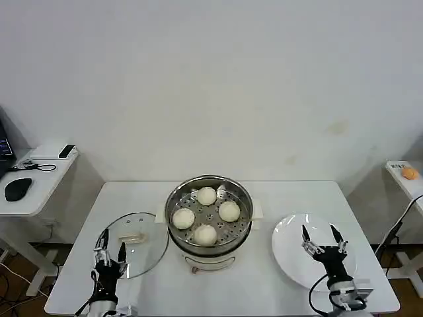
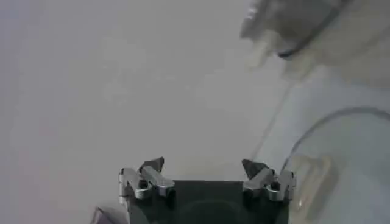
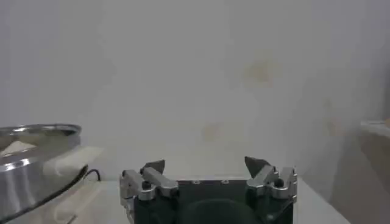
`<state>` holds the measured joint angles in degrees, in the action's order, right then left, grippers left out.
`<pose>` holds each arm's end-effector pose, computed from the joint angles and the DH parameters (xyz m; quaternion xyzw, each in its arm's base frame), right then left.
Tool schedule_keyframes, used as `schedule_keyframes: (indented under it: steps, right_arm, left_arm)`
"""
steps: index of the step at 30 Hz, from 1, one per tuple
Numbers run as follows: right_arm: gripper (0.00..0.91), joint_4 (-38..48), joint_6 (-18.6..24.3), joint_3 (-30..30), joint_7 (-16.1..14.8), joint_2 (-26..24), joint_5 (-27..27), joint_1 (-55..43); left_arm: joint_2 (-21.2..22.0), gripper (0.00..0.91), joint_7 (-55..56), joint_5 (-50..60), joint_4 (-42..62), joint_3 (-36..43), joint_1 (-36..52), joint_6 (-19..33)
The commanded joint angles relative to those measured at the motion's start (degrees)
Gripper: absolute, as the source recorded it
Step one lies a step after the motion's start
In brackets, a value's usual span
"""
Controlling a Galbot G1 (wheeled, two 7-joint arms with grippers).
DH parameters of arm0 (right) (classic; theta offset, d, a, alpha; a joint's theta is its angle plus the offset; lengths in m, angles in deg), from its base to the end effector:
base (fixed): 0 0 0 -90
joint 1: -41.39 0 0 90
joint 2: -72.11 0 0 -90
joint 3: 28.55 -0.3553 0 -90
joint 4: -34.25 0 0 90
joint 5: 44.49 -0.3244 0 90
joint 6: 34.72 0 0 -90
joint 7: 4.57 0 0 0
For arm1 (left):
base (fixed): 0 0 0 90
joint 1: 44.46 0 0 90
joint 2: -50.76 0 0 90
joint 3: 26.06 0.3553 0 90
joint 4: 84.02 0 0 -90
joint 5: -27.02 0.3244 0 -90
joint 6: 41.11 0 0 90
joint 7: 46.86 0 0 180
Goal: Take steamed baozi put them in steamer then cover it.
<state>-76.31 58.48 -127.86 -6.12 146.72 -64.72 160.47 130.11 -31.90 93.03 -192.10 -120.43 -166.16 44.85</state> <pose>0.1552 -0.1114 -0.3377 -0.0147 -0.9992 -0.0203 0.0304 0.1324 0.0701 -0.3708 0.0565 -0.7698 -0.6347 0.0384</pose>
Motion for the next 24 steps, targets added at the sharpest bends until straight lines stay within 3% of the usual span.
schedule_keyframes:
  steps: [1,24]
  right_arm:
    - [0.907,0.59,0.47,-0.2,0.26,0.92,1.06,0.27]
    - [0.907,3.3,0.27,-1.95,0.32,1.91,0.8,-1.17]
  left_arm:
    - [-0.05,0.907,-5.73,8.41,6.56,1.2,4.54,0.81]
    - [-1.42,0.907,-10.32,5.84,14.6,0.92,13.44,0.47]
